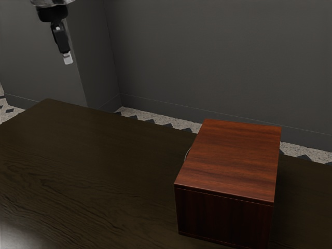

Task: Pull the drawer handle with one arm to open the drawer

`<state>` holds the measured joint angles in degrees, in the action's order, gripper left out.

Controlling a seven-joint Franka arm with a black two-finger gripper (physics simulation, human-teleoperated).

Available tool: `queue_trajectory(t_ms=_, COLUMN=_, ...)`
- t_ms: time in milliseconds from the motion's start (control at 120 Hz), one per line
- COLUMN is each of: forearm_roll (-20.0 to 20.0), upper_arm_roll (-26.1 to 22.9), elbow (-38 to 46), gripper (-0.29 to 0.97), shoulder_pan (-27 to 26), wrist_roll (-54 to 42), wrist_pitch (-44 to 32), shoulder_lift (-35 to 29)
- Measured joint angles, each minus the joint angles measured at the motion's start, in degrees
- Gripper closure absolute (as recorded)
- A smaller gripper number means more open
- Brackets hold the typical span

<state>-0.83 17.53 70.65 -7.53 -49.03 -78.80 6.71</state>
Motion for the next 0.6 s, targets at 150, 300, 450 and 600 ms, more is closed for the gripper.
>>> queue_trajectory(t_ms=150, forearm_roll=-0.3, upper_arm_roll=0.11, elbow=0.29, gripper=0.0, shoulder_pan=-0.15, wrist_roll=-1.04, wrist_pitch=-0.17, shoulder_lift=0.13)
queue_trajectory(t_ms=300, forearm_roll=0.16, upper_arm_roll=0.57, elbow=5.06, gripper=0.0, shoulder_pan=-2.3, wrist_roll=-1.99, wrist_pitch=-0.35, shoulder_lift=-4.74)
queue_trajectory(t_ms=450, forearm_roll=0.34, upper_arm_roll=0.71, elbow=14.12, gripper=0.0, shoulder_pan=-2.53, wrist_roll=-8.02, wrist_pitch=-2.2, shoulder_lift=-8.85)
queue_trajectory(t_ms=600, forearm_roll=0.67, upper_arm_roll=0.84, elbow=15.6, gripper=0.0, shoulder_pan=0.3, wrist_roll=-18.36, wrist_pitch=-4.01, shoulder_lift=-8.12)
